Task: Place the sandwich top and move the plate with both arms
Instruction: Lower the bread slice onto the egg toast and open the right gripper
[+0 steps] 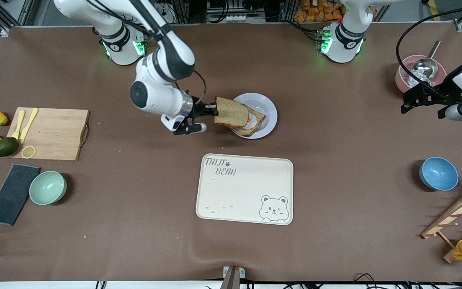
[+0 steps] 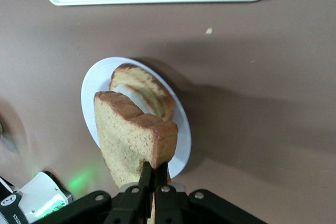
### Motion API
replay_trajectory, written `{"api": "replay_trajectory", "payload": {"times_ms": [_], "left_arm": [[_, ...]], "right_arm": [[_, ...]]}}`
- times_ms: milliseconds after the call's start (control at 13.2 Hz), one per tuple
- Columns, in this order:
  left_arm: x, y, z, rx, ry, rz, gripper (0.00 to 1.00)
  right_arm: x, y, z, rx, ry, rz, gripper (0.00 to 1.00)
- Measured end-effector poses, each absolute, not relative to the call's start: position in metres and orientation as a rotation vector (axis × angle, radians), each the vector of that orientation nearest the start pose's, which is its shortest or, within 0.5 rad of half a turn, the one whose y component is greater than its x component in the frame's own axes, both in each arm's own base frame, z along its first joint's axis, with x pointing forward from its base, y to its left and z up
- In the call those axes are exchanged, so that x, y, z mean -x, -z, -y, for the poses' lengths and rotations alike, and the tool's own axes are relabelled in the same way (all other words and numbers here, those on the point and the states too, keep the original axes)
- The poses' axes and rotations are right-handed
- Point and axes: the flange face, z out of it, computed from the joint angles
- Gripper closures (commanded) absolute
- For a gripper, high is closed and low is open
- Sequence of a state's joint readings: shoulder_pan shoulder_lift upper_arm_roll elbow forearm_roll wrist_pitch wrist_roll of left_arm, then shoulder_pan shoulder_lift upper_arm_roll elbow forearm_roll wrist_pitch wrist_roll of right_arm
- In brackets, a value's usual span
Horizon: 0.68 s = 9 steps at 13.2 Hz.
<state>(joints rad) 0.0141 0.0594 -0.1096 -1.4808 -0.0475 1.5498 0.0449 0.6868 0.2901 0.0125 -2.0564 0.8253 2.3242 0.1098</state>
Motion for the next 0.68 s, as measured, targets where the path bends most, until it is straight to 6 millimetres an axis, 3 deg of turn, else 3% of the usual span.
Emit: {"api": "replay_trajectory", "payload": {"times_ms": [227, 680], "left_arm": [[-0.569, -0.632, 0.057, 3.188, 0.013, -0.226, 0.00], [-0.569, -0.631, 0.057, 3.188, 0.011, -0.225, 0.00]], "right_arm": [[-0.429, -0.295, -0.411, 2.584, -0.295, -0.017, 1.00], [-0.413, -0.256, -0.428, 2.602, -0.252, -0.083, 1.00]]}}
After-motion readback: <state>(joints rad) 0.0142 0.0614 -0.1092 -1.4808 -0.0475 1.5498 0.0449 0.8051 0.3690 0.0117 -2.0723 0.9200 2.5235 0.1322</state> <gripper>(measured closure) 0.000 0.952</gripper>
